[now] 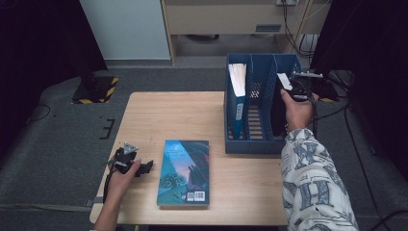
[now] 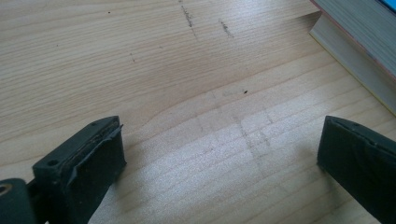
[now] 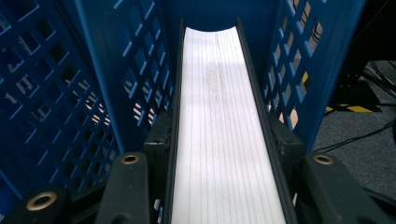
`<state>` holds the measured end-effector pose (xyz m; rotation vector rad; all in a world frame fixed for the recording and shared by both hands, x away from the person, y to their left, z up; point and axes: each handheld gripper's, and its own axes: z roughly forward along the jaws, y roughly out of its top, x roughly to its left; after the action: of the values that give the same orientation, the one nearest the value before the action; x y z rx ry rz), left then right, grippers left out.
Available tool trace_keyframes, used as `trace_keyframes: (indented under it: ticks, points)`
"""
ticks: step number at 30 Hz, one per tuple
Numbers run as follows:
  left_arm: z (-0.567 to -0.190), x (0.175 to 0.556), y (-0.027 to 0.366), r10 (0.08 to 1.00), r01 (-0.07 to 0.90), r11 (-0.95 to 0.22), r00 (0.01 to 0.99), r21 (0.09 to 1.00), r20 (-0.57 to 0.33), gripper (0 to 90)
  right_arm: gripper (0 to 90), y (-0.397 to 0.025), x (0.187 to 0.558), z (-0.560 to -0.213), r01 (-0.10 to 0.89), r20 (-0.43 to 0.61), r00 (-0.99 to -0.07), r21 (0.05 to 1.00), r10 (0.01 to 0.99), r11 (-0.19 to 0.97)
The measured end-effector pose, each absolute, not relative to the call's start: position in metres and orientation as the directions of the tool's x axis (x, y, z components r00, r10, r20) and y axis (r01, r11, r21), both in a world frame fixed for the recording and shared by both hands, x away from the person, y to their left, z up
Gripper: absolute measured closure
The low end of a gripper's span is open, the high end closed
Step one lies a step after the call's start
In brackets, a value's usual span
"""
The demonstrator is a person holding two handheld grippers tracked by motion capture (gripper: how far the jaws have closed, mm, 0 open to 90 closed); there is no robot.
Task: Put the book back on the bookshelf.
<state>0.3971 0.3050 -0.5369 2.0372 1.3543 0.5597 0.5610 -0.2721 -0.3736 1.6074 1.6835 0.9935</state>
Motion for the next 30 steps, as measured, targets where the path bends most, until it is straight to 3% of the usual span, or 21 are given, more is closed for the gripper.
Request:
trace_keyframes:
  ticks: [12, 30]
  points:
    - [-0.5368, 0.3972, 0.3049, 0.923, 0.659, -0.282, 0.385, 0.697, 0.009, 0.0, 52.9, -0.27, 0.563, -0.3744, 0.538, 0.049, -0.097, 0.843, 0.994, 0.011]
    - [-0.5368, 0.3972, 0.3046, 0.923, 0.66, -0.283, 0.386, 0.696, 0.01, 0.0, 45.8, -0.2706, 0.5584, -0.3773, 0.525, 0.129, -0.106, 0.849, 0.986, -0.055]
